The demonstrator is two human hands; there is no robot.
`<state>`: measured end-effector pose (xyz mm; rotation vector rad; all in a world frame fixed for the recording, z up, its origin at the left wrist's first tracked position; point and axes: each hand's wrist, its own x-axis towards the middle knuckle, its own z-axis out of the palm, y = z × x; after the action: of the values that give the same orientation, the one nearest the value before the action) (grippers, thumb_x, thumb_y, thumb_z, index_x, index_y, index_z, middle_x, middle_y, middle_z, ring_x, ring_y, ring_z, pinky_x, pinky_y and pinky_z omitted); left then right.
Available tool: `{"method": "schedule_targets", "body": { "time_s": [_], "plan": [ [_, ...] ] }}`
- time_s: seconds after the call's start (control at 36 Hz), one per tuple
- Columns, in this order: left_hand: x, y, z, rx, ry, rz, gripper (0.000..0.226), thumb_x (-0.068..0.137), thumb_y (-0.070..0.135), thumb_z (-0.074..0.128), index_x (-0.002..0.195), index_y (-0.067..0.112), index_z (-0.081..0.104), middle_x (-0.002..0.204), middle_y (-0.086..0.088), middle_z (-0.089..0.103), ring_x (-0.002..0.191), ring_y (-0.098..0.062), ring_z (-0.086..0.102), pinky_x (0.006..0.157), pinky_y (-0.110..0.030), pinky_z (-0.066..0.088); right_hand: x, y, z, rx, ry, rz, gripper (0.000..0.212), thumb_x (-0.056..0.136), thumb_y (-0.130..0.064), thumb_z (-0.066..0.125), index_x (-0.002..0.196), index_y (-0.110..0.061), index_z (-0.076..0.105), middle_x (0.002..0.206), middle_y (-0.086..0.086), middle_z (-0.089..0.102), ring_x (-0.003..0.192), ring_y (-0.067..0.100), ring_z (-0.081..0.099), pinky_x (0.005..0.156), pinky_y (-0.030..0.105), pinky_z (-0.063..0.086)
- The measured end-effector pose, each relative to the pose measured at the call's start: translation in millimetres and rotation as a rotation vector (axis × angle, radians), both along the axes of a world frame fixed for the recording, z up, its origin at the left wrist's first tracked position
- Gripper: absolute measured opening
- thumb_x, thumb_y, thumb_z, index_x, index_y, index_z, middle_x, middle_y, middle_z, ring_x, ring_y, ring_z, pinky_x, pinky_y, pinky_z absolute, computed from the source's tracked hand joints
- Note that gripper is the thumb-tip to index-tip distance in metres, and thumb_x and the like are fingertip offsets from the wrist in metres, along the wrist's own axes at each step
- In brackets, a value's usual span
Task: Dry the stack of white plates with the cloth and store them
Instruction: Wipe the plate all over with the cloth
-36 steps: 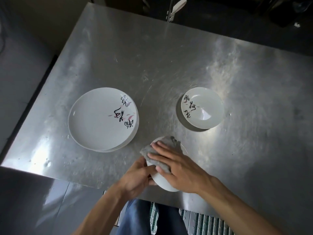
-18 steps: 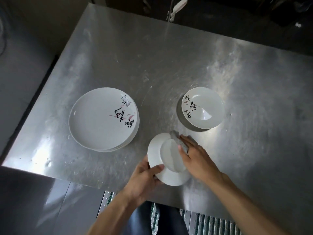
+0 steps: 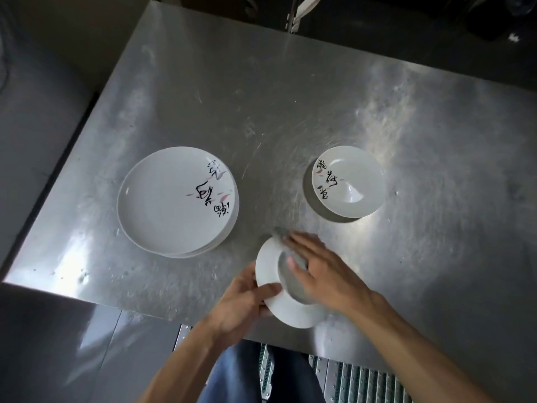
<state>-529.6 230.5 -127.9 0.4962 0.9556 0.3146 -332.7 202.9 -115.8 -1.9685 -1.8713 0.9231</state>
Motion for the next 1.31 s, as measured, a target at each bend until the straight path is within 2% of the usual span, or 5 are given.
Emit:
{"method": "schedule_targets", "body": {
  "time_s": [0.36,0.56,0.75,0.94,1.31],
  "plan": [
    [4.8,-5.9,0.8,0.028,0.003,-0.102,0.035,0.077,0.014,0.077,0.112,0.018,0.072,0.109,-0.015,0.073,0.094,-0.025,0.07,0.075,-0.039,0.059,-10.1,-18.5,-4.0,0.079,0.081,0.368,0.047,0.107,-0.033,0.042,0.152,-0.019,0.042,0.165,-0.003,0.026,0.154,0.012,0.016,0.126,0.035,0.013],
    [9.8,-14.6,-8.1,-0.069,-0.019,0.197,0.055,0.081,0.0,0.071,0.134,0.011,0.059,0.13,-0.023,0.065,0.111,-0.036,0.065,0.097,-0.055,0.051,9.1,-3.8,-6.5,-0.208,0.123,-0.311,0.049,0.106,-0.039,0.039,0.155,-0.03,0.036,0.161,-0.007,0.034,0.148,0.011,0.031,0.12,0.028,0.027],
    [-0.4,-7.2,-8.3,-0.147,-0.059,0.098,0.054,0.083,0.021,0.067,0.134,0.004,0.061,0.132,-0.029,0.063,0.122,-0.042,0.061,0.104,-0.052,0.047,-16.1,-32.3,-1.1,-0.081,0.159,-0.106,0.051,0.106,-0.039,0.04,0.155,-0.025,0.035,0.165,-0.019,0.012,0.151,-0.006,0.004,0.124,0.023,0.015],
    [-11.5,-3.6,-7.9,-0.025,-0.042,-0.109,0.053,0.082,0.005,0.071,0.132,0.018,0.061,0.113,-0.012,0.071,0.09,-0.026,0.071,0.068,-0.037,0.062,-11.8,-23.7,-3.0,-0.001,0.042,0.051,0.046,0.106,-0.032,0.046,0.152,-0.026,0.042,0.162,-0.006,0.03,0.151,0.009,0.022,0.121,0.029,0.026],
    [11.5,5.7,3.7,-0.016,-0.009,-0.126,0.051,0.088,-0.005,0.066,0.135,0.011,0.054,0.11,-0.013,0.071,0.088,-0.025,0.072,0.066,-0.039,0.062,-11.9,-17.0,-7.5,0.095,-0.054,-0.056,0.049,0.104,-0.041,0.037,0.146,-0.02,0.053,0.158,0.001,0.04,0.149,0.02,0.032,0.121,0.04,0.027]
  ]
}}
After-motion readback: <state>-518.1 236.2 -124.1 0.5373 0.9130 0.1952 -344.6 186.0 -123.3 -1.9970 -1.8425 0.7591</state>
